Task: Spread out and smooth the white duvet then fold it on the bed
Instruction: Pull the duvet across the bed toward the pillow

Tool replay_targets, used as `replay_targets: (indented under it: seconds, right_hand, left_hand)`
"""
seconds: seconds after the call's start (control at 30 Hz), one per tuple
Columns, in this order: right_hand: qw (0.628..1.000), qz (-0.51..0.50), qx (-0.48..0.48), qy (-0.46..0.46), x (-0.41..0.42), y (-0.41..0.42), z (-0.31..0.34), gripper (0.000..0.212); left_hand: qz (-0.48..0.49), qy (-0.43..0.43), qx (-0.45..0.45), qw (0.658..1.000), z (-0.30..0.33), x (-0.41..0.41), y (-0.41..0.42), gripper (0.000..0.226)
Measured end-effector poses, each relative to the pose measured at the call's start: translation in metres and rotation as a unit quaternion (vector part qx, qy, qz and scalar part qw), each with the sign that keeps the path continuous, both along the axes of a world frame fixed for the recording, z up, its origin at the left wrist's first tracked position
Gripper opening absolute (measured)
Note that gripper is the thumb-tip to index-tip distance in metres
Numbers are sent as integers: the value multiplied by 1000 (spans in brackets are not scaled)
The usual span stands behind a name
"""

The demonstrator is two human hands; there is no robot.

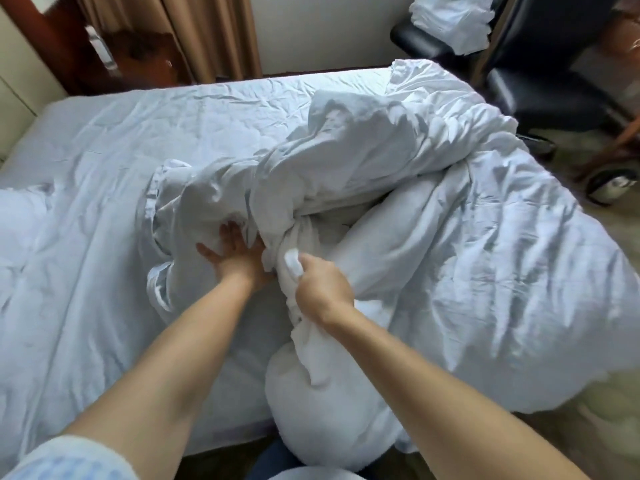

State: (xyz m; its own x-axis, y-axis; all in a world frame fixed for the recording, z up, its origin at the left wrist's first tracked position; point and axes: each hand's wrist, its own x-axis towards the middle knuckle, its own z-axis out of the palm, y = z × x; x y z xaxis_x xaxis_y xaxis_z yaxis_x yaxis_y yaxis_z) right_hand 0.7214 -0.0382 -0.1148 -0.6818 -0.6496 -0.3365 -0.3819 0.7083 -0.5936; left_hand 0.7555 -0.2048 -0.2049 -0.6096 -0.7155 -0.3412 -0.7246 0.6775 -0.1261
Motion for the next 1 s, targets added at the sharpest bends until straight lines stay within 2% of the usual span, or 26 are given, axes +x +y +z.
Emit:
replay_targets:
  seconds: [0.13, 0.23, 0.33, 0.4, 0.43, 0.47, 0.53, 0.6, 0.67, 0.73, 0.8, 0.87, 0.9, 0.93, 1.0]
  right_hand:
    - [987, 85, 129, -50, 8, 19, -51, 49]
    - [981, 87, 154, -78, 3, 5, -62, 53]
    - [996, 47, 79, -10, -5, -30, -57, 61]
    - [999, -10, -18, -41, -12, -57, -56, 70]
    - [993, -55, -63, -86, -16, -70, -58, 72]
    - [979, -113, -98, -139, -21, -83, -61, 78]
    - [928, -224, -131, -266, -28, -109, -71, 100]
    - [881, -292, -140, -344, -31, -134, -80, 116]
    - [844, -351, -152, -375, -38, -160, -91, 120]
    - [815, -392, -144, -402, -45, -187, -94, 110]
    - [802, -394, -169, -416, -54, -217, -97, 80]
    - [854, -297, -125, -408, -55, -249, -74, 56]
    - [854, -274, -147, -418, -59, -265, -61, 43]
    - [855, -267, -177, -408, -69, -284, -51, 37]
    - [871, -239, -234, -360, -93, -320, -27, 39]
  left_hand:
    - [-13, -30, 10, 999, 4, 10, -5, 96]
    - [-49, -29, 21, 998, -1, 22, -8, 98]
    - [-76, -12, 27, 997, -2, 31, -14, 91]
    - [-72, 7, 27, 997, -2, 35, -24, 90]
    - [-50, 34, 27, 998, -3, 37, -30, 90]
    - [-8, 73, 28, 997, -6, 38, -36, 90]
    - [94, 153, 22, 983, -11, 41, -46, 91]
    - [144, 151, 45, 977, -15, 42, -59, 110]
    - [170, 117, 81, 975, -25, 40, -77, 119]
    - [221, 130, 112, 960, -32, 35, -97, 102]
    - [214, 114, 127, 962, -30, 22, -119, 77]
    - [172, 65, 122, 975, -14, 0, -148, 55]
    - [155, 65, 106, 980, -1, -12, -164, 45]
    - [137, 83, 82, 984, 14, -25, -184, 38]
    - [76, 158, 26, 984, 50, -50, -225, 38]
